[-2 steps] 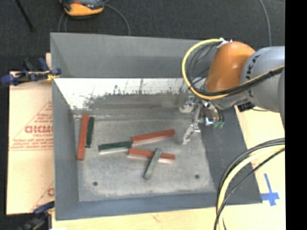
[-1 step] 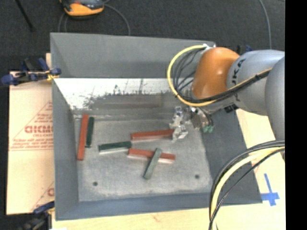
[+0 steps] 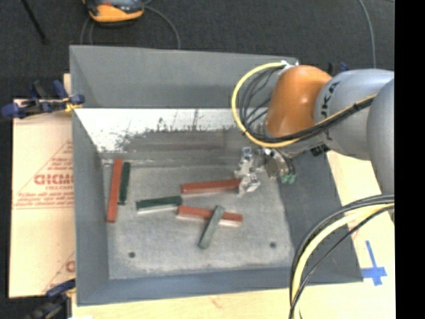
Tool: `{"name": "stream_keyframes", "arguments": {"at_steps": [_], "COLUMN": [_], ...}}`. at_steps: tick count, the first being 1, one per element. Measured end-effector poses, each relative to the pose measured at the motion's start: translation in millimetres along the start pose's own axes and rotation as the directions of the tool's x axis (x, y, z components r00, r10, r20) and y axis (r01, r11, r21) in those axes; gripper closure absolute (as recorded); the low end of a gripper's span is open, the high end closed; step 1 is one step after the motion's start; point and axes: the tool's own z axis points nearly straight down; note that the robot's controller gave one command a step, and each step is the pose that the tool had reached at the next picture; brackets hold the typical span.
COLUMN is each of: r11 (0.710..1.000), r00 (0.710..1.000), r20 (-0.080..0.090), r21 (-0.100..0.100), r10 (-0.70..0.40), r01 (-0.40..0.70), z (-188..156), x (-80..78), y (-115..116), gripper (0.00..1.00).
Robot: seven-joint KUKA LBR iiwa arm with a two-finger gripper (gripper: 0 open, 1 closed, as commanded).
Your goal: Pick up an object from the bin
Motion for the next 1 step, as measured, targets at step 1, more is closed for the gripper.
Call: {"name": "stream_keyframes", "arguments": {"at_steps": [1], "r11": [1.0], "r00": [1.0], "r20": [0.004], "r21": [0.001], "r10": [0.015], "r01": [-0.015], "z": [-127.1], "x": [-13.7], "y": [-22.6], "gripper": [1.0]}}
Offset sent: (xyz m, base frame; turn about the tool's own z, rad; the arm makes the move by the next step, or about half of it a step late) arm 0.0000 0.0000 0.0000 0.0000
